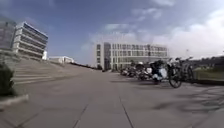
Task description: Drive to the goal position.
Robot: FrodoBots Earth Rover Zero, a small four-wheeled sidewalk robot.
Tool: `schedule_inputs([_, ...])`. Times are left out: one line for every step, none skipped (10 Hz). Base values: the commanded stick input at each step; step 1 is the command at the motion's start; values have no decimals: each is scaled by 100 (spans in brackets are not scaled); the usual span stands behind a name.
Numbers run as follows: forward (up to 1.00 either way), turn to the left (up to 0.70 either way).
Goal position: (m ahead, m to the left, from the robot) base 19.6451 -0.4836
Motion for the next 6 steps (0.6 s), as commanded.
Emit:
schedule_inputs([85, 0])
schedule_inputs([85, 0])
schedule_inputs([85, 0])
schedule_inputs([85, 0])
schedule_inputs([85, 16])
schedule_inputs([85, 25])
